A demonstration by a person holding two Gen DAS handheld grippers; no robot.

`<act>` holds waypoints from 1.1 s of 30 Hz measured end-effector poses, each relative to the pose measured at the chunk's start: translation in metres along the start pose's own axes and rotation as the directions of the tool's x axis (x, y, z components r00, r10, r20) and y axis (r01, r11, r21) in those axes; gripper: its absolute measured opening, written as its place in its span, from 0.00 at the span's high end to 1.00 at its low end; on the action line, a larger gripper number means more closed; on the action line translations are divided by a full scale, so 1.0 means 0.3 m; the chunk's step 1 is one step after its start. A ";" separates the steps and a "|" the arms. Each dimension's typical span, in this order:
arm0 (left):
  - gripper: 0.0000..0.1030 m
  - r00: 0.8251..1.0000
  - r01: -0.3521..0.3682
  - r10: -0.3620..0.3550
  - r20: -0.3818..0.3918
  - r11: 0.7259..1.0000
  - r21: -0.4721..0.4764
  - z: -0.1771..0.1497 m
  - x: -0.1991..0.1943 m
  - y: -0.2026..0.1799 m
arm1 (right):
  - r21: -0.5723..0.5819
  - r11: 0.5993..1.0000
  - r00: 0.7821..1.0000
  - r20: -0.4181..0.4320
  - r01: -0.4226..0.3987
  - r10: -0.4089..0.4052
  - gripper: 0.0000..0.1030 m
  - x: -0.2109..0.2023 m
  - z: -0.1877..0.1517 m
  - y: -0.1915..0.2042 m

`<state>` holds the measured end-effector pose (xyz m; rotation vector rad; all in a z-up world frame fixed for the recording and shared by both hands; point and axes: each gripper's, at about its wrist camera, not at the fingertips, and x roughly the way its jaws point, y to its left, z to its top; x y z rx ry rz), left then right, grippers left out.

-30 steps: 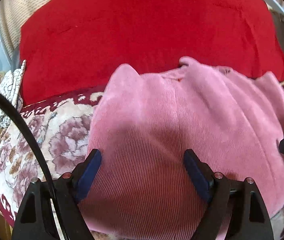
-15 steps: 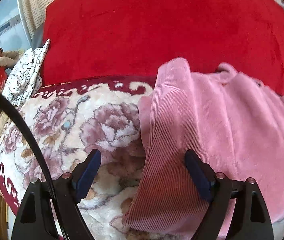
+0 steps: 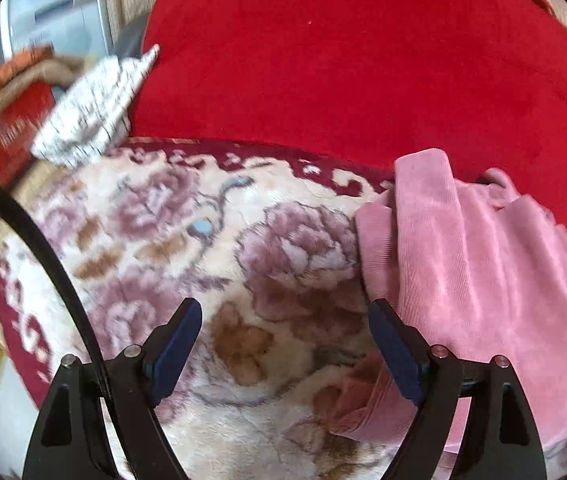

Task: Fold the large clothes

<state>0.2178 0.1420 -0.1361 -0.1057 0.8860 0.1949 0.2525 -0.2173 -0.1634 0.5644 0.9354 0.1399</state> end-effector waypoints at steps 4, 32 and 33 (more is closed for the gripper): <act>0.16 0.987 0.163 -0.163 -0.003 0.986 0.019 -0.002 0.014 -0.024 | -0.036 0.999 1.000 0.013 0.027 -0.026 0.39 0.006 -0.005 0.027; 0.29 0.987 0.139 -0.151 0.049 0.970 0.199 0.018 -0.012 -0.207 | 0.249 0.917 0.951 0.064 -0.310 0.304 0.33 -0.146 -0.134 -0.150; 0.29 0.988 0.125 -0.141 0.068 0.972 0.200 0.022 -0.022 -0.205 | 0.271 0.908 0.948 0.068 -0.319 0.312 0.33 -0.149 -0.153 -0.158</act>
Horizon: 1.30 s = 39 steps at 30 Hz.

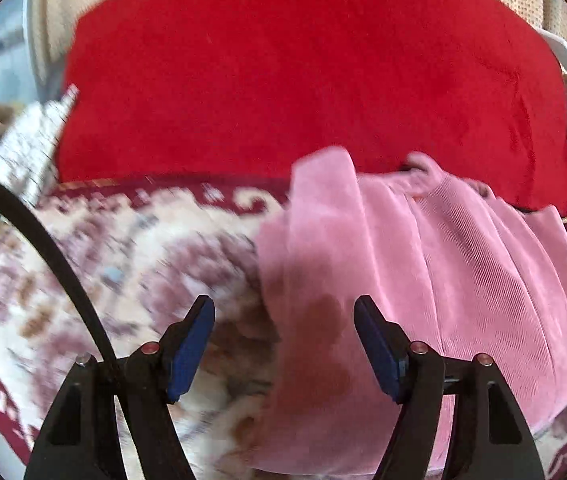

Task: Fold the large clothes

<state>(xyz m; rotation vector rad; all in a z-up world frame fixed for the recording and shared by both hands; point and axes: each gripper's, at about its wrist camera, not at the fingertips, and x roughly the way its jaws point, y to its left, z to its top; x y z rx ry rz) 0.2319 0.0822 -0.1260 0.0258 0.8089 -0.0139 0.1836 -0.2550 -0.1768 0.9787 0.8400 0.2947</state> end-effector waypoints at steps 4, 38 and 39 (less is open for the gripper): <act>0.27 1.000 -0.003 0.002 0.022 1.000 0.018 0.011 -0.012 -0.006 | 0.108 0.994 1.000 0.012 -0.009 0.008 0.32 0.019 -0.063 -0.067; 0.27 0.979 -0.194 0.181 -0.096 0.969 -0.152 0.020 0.072 0.395 | -0.335 0.940 0.974 0.227 0.056 0.023 0.77 0.423 -0.088 0.629; 0.27 0.978 -0.200 0.187 -0.095 0.967 -0.159 0.014 0.066 0.416 | -0.342 0.938 0.979 0.205 0.053 0.019 0.77 0.463 -0.104 0.642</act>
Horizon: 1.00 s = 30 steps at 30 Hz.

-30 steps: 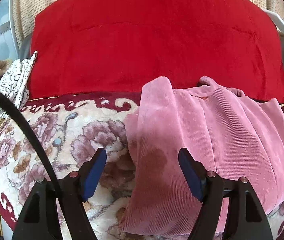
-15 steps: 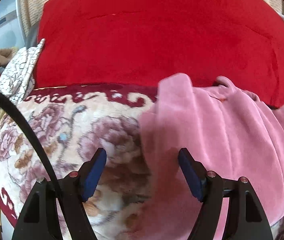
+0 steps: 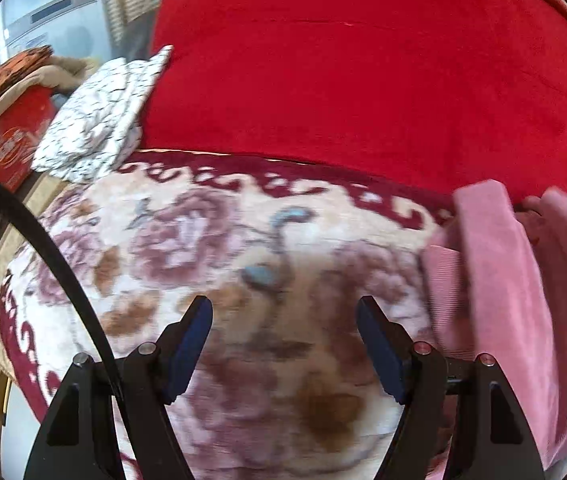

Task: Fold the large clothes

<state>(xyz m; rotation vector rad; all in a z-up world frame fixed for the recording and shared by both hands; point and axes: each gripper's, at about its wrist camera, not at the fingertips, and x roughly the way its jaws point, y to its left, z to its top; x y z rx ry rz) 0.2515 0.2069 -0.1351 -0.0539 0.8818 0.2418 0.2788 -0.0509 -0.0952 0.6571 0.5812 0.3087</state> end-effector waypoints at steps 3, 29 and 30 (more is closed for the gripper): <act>0.27 1.000 -0.016 0.016 0.008 1.000 -0.009 -0.012 -0.015 0.061 | -0.034 0.999 0.999 -0.042 0.003 -0.005 0.76 0.100 -0.060 0.045; 0.27 0.993 0.021 -0.026 0.113 0.999 0.040 -0.067 -0.193 0.036 | -0.012 0.938 0.927 -0.157 -0.347 0.341 0.21 0.009 0.023 0.016; 0.27 0.993 0.021 -0.026 0.118 0.999 0.049 -0.068 -0.198 0.024 | -0.024 0.951 0.945 -0.129 -0.307 0.302 0.32 -0.015 0.028 -0.014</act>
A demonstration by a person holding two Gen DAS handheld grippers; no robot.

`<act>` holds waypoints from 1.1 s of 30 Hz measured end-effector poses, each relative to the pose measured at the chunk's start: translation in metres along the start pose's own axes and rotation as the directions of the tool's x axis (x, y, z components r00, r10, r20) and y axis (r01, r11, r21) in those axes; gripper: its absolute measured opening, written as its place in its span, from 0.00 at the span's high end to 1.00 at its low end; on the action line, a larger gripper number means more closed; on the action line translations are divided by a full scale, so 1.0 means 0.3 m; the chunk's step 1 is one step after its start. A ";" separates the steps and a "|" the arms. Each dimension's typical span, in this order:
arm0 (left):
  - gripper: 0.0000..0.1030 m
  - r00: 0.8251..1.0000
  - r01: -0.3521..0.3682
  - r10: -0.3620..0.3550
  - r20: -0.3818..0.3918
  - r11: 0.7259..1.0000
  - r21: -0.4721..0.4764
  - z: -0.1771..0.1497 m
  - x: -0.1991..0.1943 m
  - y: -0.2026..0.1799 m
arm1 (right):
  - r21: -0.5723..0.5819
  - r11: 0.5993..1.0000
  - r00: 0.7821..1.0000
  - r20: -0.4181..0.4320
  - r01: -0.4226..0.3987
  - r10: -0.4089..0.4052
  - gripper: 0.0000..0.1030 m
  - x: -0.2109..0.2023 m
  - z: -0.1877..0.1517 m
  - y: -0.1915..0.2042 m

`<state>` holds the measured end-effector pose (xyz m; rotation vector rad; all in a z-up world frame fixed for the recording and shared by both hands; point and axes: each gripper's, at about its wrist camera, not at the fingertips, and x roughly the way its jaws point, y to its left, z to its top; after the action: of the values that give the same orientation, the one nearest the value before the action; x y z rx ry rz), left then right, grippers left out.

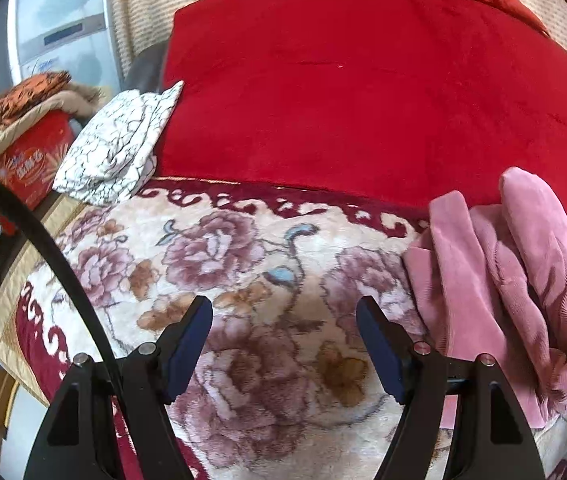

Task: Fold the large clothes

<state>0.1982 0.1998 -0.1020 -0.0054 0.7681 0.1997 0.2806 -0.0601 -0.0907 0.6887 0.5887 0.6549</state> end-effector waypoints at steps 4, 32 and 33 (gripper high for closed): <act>0.27 1.000 0.007 -0.007 0.009 1.000 0.026 0.002 -0.013 -0.042 | 0.227 0.950 0.976 -0.020 0.215 -0.216 0.65 -0.027 -0.041 -0.246; 0.25 0.995 0.021 -0.011 -0.097 0.994 0.105 -0.045 0.135 -0.345 | -0.009 0.984 0.976 -0.123 0.177 -0.177 0.64 0.104 0.039 -0.122; 0.25 0.995 0.013 -0.003 -0.098 0.994 0.107 -0.045 0.142 -0.344 | -0.023 0.982 0.978 -0.091 0.188 -0.189 0.64 0.093 0.068 -0.117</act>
<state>0.2374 0.1050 -0.1481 0.0841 0.8759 0.1510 0.3246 -0.0690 -0.1108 0.5826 0.7257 0.5153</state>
